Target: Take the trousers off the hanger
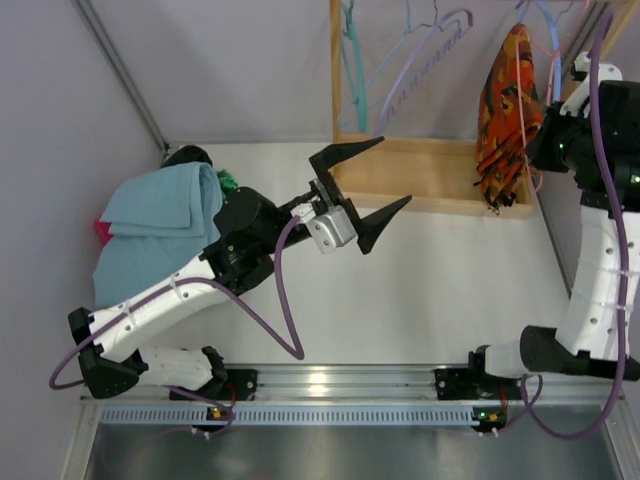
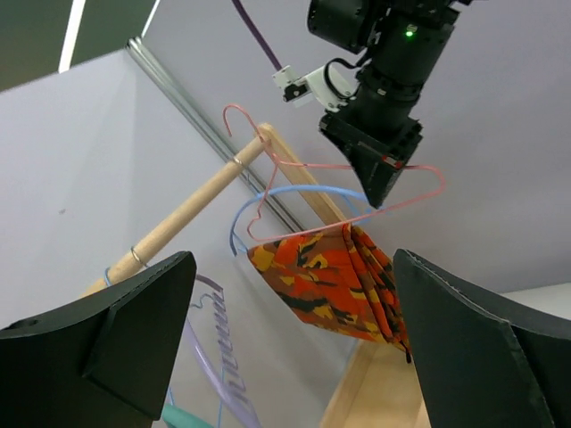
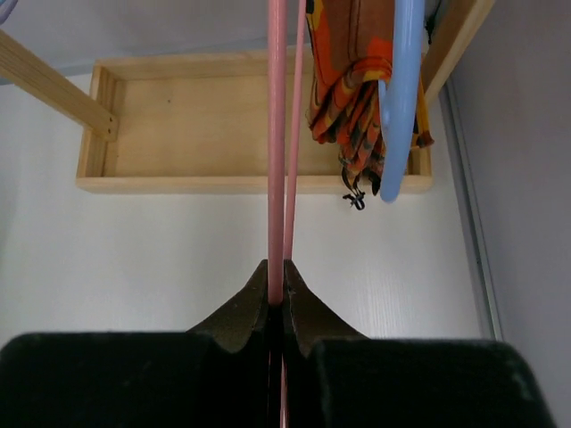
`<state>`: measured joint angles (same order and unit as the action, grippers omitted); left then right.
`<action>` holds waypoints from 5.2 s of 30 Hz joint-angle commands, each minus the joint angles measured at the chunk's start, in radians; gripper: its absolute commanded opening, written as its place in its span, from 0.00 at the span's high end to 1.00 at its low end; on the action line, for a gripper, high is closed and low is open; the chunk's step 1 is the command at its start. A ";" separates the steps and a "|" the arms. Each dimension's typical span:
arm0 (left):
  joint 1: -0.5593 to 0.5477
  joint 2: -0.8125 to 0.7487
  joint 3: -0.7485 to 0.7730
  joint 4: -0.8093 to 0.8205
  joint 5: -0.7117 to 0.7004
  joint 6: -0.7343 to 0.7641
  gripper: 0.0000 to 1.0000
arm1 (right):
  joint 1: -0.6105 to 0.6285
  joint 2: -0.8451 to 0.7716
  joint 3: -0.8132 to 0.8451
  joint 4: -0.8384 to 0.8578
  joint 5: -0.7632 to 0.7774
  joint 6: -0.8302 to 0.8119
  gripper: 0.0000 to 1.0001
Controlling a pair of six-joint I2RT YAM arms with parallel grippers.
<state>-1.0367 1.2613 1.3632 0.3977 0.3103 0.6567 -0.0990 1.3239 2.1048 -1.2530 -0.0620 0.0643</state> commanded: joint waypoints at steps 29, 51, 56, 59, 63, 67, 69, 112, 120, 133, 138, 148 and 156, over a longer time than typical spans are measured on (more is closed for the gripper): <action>-0.003 -0.106 -0.041 -0.158 -0.295 -0.088 0.02 | 0.160 0.416 0.245 0.293 -0.061 -0.026 1.00; 0.004 -0.073 -0.015 -0.218 -0.335 -0.100 0.02 | 0.272 0.399 0.167 0.329 -0.041 0.023 0.61; 0.004 -0.069 -0.056 -0.241 -0.332 -0.114 0.02 | 0.219 0.315 0.097 0.302 -0.078 0.031 0.51; 0.004 -0.062 -0.068 -0.240 -0.344 -0.103 0.02 | 0.190 0.244 0.031 0.293 -0.133 0.017 0.32; 0.004 -0.062 -0.085 -0.241 -0.346 -0.101 0.02 | 0.173 0.103 -0.109 0.305 -0.209 -0.011 0.10; 0.004 -0.059 -0.098 -0.241 -0.341 -0.115 0.02 | 0.139 0.020 -0.121 0.293 -0.246 -0.017 0.01; 0.004 -0.056 -0.099 -0.244 -0.339 -0.120 0.02 | 0.111 0.008 -0.070 0.273 -0.266 -0.020 0.01; 0.007 -0.005 -0.052 -0.318 -0.327 -0.276 0.02 | -0.338 0.376 -0.198 1.288 -1.062 0.926 0.49; 0.007 -0.003 -0.058 -0.318 -0.321 -0.270 0.02 | -0.338 0.357 -0.275 1.576 -1.093 1.150 0.92; 0.007 -0.002 -0.059 -0.326 -0.320 -0.255 0.02 | -0.337 0.366 -0.201 2.041 -1.058 1.373 1.00; 0.007 0.004 -0.056 -0.326 -0.323 -0.253 0.02 | -0.335 0.359 -0.141 2.064 -1.033 1.408 1.00; 0.007 0.015 -0.076 -0.301 -0.315 -0.250 0.02 | -0.329 0.230 -0.264 2.107 -1.059 1.456 1.00; 0.004 0.032 -0.134 -0.206 -0.244 -0.212 0.02 | -0.329 0.114 -0.485 2.193 -1.087 1.502 1.00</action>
<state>-1.0325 1.2755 1.2411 0.0929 0.0185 0.4244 -0.4404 1.5646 1.6161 0.6525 -1.1969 1.6028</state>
